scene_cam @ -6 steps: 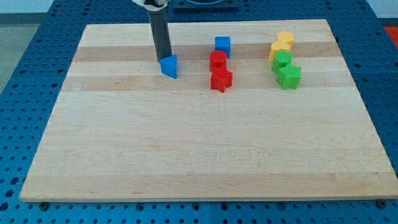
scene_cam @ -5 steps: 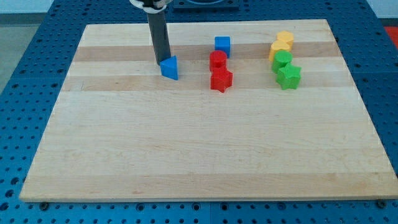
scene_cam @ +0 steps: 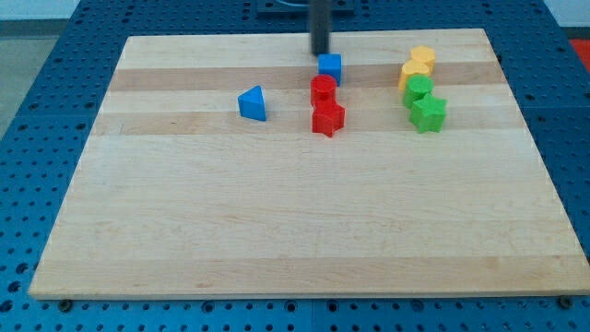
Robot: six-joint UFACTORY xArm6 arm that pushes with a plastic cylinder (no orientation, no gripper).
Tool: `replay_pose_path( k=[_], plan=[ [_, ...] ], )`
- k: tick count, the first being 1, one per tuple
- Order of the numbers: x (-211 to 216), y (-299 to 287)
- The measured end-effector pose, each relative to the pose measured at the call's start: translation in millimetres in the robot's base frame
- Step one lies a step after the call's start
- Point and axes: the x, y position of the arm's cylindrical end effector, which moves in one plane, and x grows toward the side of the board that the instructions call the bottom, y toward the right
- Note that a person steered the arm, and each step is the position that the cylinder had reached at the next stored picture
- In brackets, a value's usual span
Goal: Keep arm in between yellow blocks and blue cube
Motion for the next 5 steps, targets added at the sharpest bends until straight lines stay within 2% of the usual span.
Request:
replay_pose_path(
  k=[1,3,5],
  plan=[
    [-4.7,15.0],
    [58.3,28.3],
    [58.3,11.3]
  ],
)
